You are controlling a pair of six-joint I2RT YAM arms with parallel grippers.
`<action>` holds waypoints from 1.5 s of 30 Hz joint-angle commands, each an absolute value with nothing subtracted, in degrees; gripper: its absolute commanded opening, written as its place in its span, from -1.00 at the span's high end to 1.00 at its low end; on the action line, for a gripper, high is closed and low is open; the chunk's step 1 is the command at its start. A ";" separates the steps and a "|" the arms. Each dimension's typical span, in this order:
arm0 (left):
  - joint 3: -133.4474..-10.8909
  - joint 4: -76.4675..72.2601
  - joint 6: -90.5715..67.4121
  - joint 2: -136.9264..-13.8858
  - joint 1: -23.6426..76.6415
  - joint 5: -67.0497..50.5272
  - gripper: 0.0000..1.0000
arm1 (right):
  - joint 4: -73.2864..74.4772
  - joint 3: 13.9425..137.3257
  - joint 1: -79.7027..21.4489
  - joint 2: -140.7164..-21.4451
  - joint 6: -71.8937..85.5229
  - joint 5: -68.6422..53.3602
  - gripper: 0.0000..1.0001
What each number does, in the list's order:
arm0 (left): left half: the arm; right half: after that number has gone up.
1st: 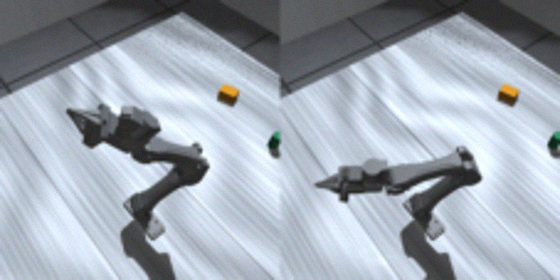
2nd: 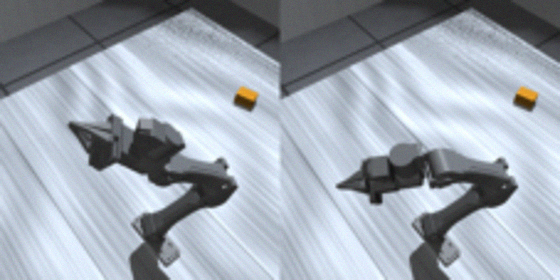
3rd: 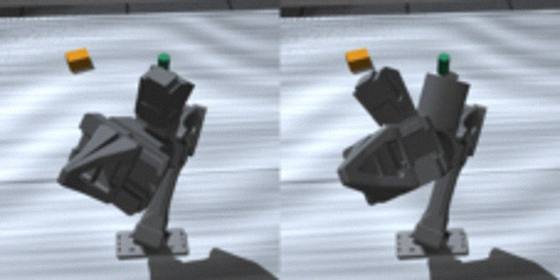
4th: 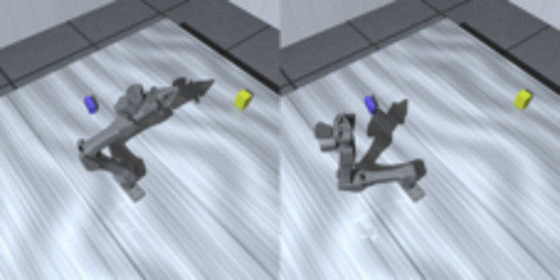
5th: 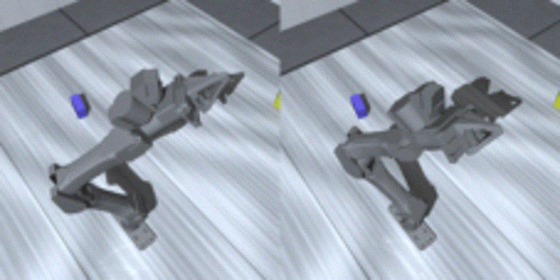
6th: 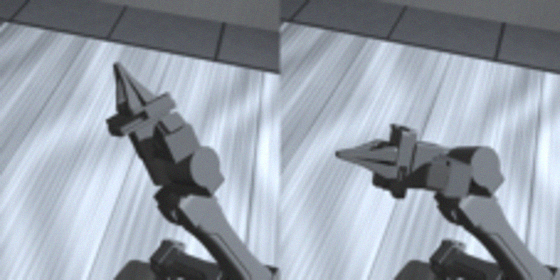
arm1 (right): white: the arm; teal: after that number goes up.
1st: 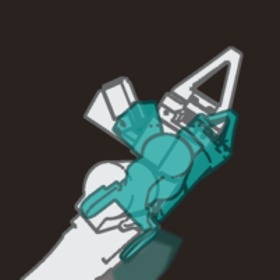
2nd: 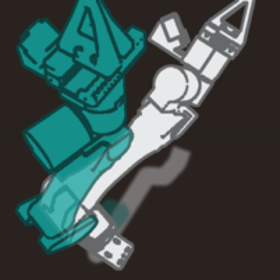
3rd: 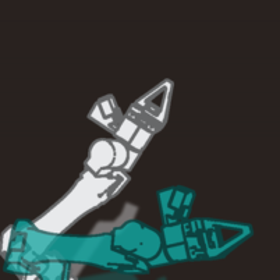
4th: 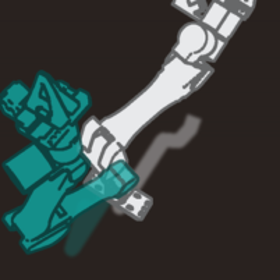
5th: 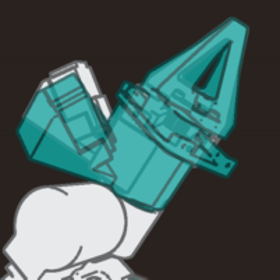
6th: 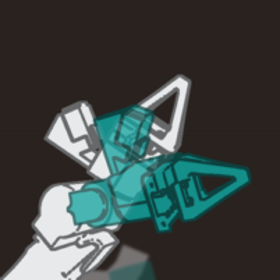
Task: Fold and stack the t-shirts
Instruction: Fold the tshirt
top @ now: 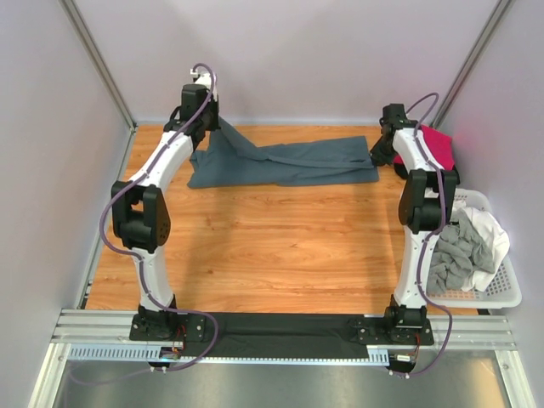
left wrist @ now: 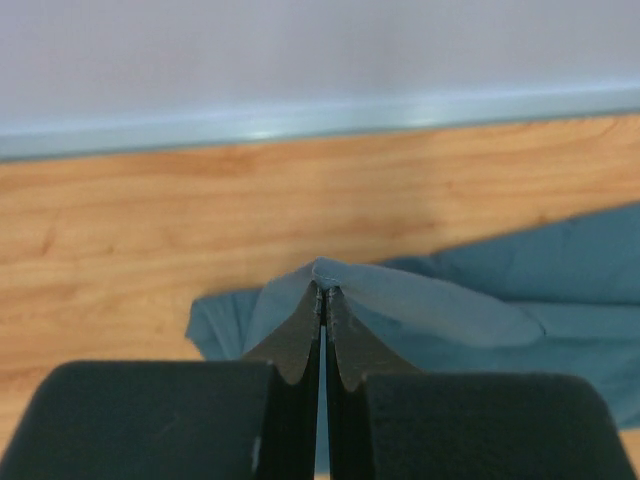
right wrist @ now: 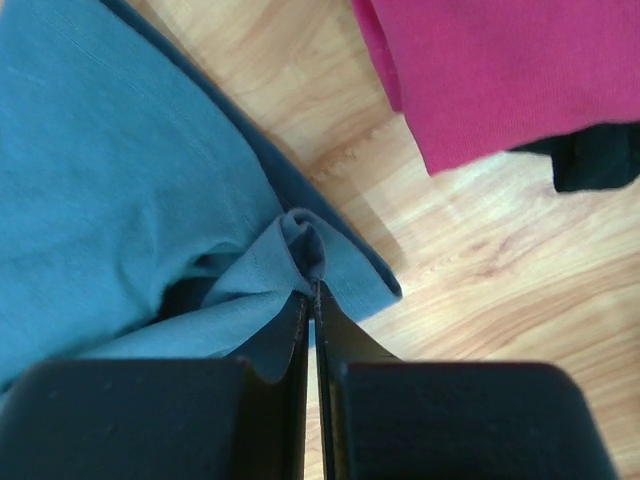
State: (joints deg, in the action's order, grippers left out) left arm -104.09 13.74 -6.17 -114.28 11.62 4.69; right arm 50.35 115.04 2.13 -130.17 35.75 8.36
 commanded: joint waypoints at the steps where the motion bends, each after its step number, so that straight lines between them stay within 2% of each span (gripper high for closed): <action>1: -101.53 16.16 -7.56 -102.16 11.60 5.63 1.00 | 51.24 112.86 2.29 -124.81 35.24 8.97 0.99; 5: -95.55 23.27 -10.01 -92.57 11.60 7.55 1.00 | 50.98 103.22 2.20 -119.45 35.07 6.69 0.99; 12: -77.55 33.04 -17.65 -72.37 13.36 11.95 1.00 | 49.22 89.49 2.20 -111.10 33.14 5.54 0.99; 21: -65.31 52.02 -34.69 -57.15 16.26 11.08 1.00 | 51.76 83.41 0.27 -109.07 29.18 4.22 0.99; 26: -64.77 65.97 -40.24 -52.74 16.61 12.21 1.00 | 52.65 76.75 -2.46 -106.01 28.74 4.48 0.99; 36: -66.54 81.90 -40.25 -44.92 16.61 9.68 1.00 | 53.53 64.00 -3.69 -97.04 30.49 4.83 0.99; 45: -62.05 80.87 -42.10 -45.70 16.61 8.00 1.00 | 53.53 61.26 -4.48 -96.33 32.61 4.74 0.99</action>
State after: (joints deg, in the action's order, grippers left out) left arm -62.61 76.44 -41.10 -43.64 16.53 8.88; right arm 53.01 61.21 -4.69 -97.49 30.26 3.97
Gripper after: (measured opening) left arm 0.006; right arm 0.011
